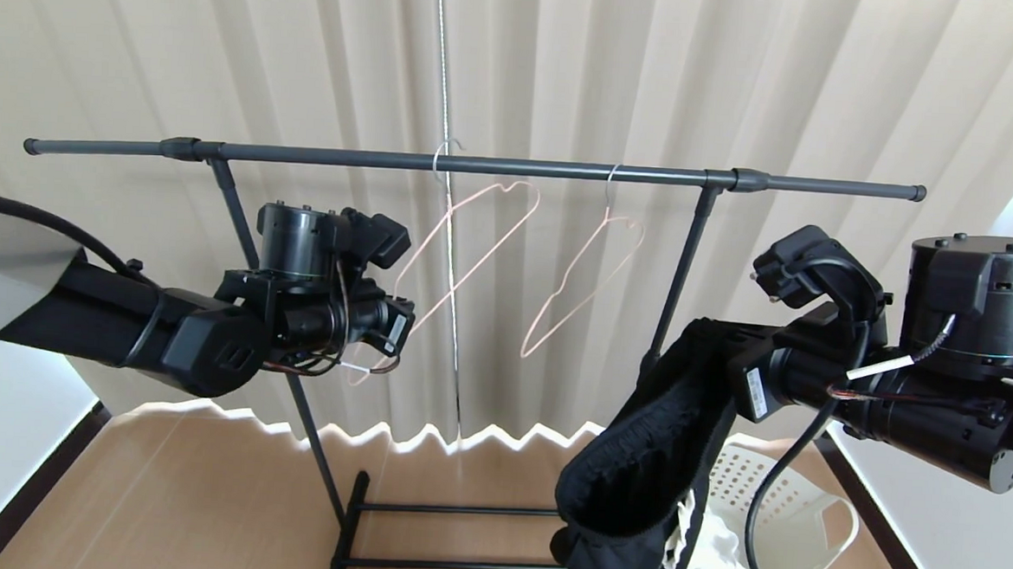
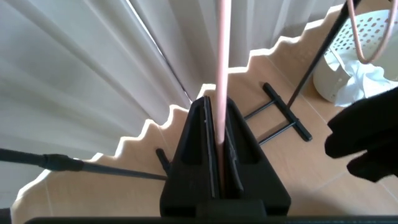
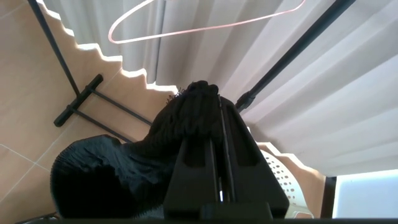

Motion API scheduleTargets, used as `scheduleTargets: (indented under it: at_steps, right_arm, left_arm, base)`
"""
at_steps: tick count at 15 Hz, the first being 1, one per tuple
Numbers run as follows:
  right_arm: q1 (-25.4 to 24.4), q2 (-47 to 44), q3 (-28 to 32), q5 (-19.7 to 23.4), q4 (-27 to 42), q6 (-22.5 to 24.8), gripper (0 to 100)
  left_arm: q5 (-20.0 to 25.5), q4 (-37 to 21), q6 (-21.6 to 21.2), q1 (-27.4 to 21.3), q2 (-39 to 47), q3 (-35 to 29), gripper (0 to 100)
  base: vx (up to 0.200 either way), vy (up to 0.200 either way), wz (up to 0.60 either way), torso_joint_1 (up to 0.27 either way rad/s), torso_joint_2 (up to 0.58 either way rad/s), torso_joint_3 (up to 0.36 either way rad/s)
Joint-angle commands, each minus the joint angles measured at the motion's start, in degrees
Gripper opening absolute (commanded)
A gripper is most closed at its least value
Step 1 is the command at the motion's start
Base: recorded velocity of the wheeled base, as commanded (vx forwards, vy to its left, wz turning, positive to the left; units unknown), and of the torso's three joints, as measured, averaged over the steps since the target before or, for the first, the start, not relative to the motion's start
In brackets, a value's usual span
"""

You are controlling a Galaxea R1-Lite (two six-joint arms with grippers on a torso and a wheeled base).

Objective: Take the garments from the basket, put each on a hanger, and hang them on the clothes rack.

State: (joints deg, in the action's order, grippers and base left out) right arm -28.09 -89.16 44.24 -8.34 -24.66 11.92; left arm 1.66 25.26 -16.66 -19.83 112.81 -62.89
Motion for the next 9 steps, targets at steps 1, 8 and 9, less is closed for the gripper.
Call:
scheduleTargets:
  at_steps: [1,8,9]
  right_arm:
    - [-0.04,0.04,0.06,-0.1,-0.04,0.03,0]
    - [-0.04,0.04,-0.03,-0.1,-0.04,0.03,0]
    - [-0.04,0.04,0.06,-0.1,-0.04,0.03,0]
  left_arm:
    - [1.42,0.84,-0.03,0.32,-4.88,5.15,0]
    - [4.76,2.43,-0.12,1.29,-15.69,18.77,0]
    - [5.02,2.87,-0.21,1.29,-18.15,21.41,0]
  base:
    - [0.0,0.0,0.0,0.0,0.0,0.0]
    - [0.0,0.0,0.0,0.0,0.0,0.0]
    - [0.0,0.0,0.0,0.0,0.0,0.0]
